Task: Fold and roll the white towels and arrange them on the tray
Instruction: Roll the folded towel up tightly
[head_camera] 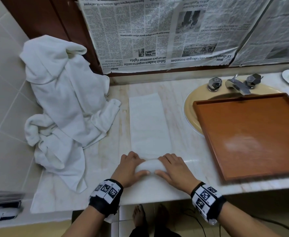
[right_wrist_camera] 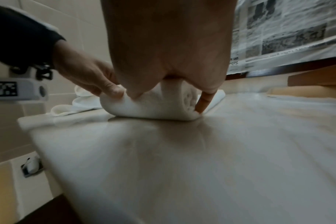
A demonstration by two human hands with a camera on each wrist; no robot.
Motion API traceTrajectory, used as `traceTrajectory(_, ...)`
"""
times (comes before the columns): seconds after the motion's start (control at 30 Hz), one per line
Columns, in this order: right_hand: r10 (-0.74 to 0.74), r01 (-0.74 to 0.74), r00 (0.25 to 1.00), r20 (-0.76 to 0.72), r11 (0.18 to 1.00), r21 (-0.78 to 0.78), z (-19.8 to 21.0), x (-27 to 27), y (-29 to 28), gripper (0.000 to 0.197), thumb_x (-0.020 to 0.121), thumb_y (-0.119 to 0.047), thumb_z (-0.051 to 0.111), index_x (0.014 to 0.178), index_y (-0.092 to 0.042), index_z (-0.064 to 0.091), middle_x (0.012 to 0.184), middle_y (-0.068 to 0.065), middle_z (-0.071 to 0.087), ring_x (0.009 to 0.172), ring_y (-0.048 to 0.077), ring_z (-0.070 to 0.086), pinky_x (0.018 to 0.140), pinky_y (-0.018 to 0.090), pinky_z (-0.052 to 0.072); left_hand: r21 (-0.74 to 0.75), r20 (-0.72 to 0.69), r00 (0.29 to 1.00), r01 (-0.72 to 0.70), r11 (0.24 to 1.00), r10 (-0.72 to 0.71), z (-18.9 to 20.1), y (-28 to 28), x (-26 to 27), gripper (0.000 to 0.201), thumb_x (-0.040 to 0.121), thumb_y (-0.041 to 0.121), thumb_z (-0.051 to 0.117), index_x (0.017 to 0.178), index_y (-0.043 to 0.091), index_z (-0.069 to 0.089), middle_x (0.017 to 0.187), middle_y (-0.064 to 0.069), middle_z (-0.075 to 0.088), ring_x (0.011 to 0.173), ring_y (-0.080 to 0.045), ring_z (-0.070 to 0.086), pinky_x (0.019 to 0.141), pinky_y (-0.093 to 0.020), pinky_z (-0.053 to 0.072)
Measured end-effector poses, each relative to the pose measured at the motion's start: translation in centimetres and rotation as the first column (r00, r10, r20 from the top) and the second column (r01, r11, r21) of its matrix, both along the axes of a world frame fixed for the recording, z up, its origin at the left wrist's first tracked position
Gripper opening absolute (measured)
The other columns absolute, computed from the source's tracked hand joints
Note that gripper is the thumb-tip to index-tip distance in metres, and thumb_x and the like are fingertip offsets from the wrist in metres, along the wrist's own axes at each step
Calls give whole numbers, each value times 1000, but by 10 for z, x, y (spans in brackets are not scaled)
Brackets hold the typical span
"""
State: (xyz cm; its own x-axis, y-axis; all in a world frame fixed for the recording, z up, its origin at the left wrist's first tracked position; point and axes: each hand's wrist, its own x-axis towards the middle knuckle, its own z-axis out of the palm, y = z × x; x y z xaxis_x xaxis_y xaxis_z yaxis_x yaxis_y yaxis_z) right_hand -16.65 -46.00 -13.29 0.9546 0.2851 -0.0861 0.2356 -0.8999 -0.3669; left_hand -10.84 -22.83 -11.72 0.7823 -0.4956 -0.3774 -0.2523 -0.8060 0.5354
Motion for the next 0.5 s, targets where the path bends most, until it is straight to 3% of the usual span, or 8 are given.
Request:
traceTrajectory(0.07, 2, -2, 997, -80, 1000, 9, 4, 6, -1, 81, 90, -78, 9, 124, -20, 55, 117, -1, 53, 105, 21, 48, 89, 34, 39, -73, -4, 997, -75, 995, 75, 0, -1, -2, 86, 65, 86, 37, 136, 39, 53, 119, 11, 41, 113, -15, 33, 99, -31, 34)
traceTrajectory(0.13, 8, -4, 988, -155, 1000, 25, 8, 11, -3, 87, 85, -81, 7, 125, -20, 55, 118, -1, 51, 109, 19, 45, 93, 35, 36, -148, 43, 993, -105, 983, 112, -4, 0, -3, 79, 69, 84, 43, 134, 40, 54, 123, 16, 42, 116, -13, 32, 99, -29, 32)
traceTrajectory(0.23, -29, 69, 958, -284, 989, 132, 10, 17, -7, 69, 88, -75, 30, 117, -20, 59, 115, -4, 44, 110, 16, 37, 99, 35, 34, -173, 94, 989, -94, 980, 111, -11, 2, -5, 68, 75, 83, 42, 124, 40, 61, 133, 19, 41, 120, -9, 32, 103, -29, 32)
traceTrajectory(0.3, -51, 124, 942, -332, 971, 203, 10, 18, -8, 53, 93, -65, 45, 111, -18, 63, 113, -6, 40, 110, 15, 35, 101, 32, 33, -146, 93, 989, -104, 984, 118, -14, 2, -9, 72, 75, 90, 34, 121, 42, 60, 127, 20, 48, 116, -10, 40, 102, -36, 39)
traceTrajectory(0.4, -78, 157, 945, -318, 960, 231, 9, 16, -8, 46, 94, -60, 51, 111, -18, 63, 112, -5, 46, 108, 14, 42, 98, 31, 37, -107, 100, 979, -167, 980, 178, -13, -1, -15, 84, 69, 98, 22, 121, 42, 56, 118, 20, 52, 110, -12, 44, 97, -39, 42)
traceTrajectory(0.5, -104, 174, 959, -262, 951, 256, 9, 14, -7, 43, 94, -58, 53, 117, -23, 60, 110, -7, 56, 104, 13, 49, 94, 32, 40, -18, 139, 974, -178, 984, 179, -8, -4, -20, 86, 69, 96, 21, 122, 39, 56, 124, 20, 52, 118, -14, 41, 94, -38, 42)
